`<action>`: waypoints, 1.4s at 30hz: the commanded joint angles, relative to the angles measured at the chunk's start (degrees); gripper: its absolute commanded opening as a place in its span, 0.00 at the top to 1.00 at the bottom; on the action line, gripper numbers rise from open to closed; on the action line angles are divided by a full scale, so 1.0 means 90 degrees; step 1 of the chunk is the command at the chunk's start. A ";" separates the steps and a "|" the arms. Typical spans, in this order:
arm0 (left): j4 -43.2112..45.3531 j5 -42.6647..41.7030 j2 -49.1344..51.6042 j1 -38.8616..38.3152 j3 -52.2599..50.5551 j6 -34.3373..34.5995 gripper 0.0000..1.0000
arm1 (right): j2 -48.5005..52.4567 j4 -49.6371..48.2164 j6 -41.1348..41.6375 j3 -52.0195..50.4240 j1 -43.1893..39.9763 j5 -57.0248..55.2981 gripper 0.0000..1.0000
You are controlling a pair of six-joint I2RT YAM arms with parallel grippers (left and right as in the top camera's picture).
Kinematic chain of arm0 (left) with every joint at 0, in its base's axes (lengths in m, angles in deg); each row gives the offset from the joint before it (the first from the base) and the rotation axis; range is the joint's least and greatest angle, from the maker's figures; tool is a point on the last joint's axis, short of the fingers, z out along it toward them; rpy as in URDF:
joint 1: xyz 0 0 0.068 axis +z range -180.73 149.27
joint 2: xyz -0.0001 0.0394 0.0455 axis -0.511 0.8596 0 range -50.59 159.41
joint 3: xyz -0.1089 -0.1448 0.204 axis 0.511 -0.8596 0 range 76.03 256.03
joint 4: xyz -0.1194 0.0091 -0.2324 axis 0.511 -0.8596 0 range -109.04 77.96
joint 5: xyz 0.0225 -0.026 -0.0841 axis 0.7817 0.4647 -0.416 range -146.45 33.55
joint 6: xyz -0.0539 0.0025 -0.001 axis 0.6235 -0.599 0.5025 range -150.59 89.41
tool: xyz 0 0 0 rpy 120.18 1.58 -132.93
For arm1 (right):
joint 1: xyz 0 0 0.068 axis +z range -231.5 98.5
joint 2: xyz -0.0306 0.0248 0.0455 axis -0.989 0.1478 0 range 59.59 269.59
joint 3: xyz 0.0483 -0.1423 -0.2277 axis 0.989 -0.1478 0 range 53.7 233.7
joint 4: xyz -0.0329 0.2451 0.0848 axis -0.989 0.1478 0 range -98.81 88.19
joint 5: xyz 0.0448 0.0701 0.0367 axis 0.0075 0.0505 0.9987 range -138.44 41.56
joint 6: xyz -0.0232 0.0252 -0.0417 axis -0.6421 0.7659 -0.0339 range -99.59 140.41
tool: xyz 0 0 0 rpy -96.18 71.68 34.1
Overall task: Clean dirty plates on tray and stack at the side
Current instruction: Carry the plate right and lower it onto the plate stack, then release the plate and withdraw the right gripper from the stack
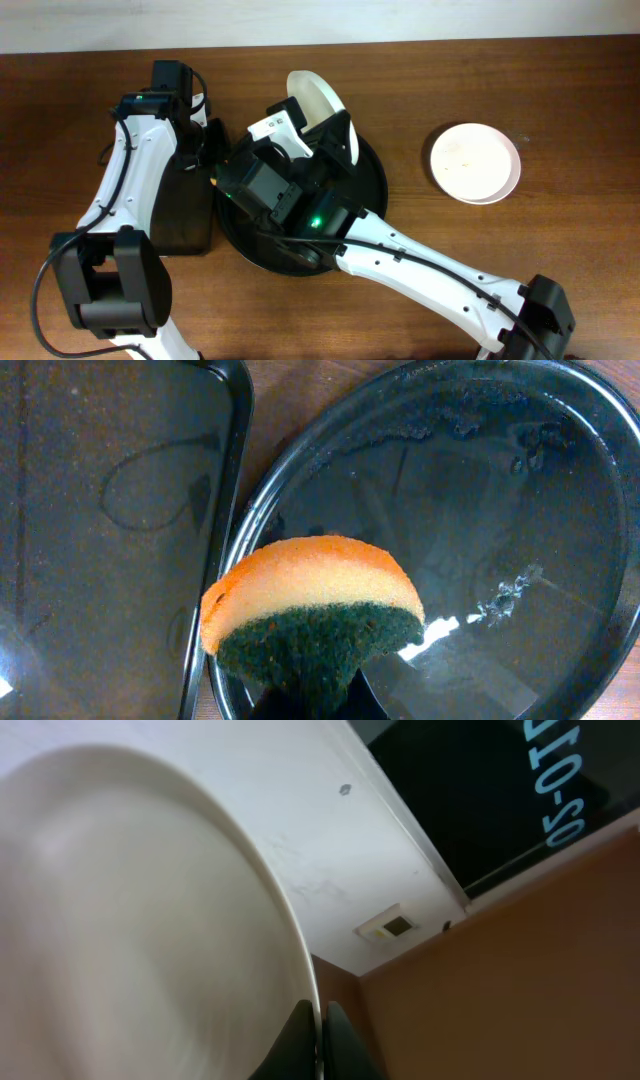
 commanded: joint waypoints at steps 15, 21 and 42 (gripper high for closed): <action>-0.0134 -0.0566 0.0039 -0.0066 -0.0041 0.0061 1.00 | -0.0454 0.2251 0.1950 0.0163 -0.6385 1.1574 0.96; -0.0046 -0.0542 0.0039 -0.0432 -0.0041 0.0058 1.00 | 0.0753 0.2766 0.1688 0.0134 -0.8830 1.2745 0.96; -0.0100 -0.0542 0.0039 -0.0542 -0.0041 0.0058 1.00 | 0.1693 0.2254 0.1756 -0.0357 -0.9129 1.0554 0.42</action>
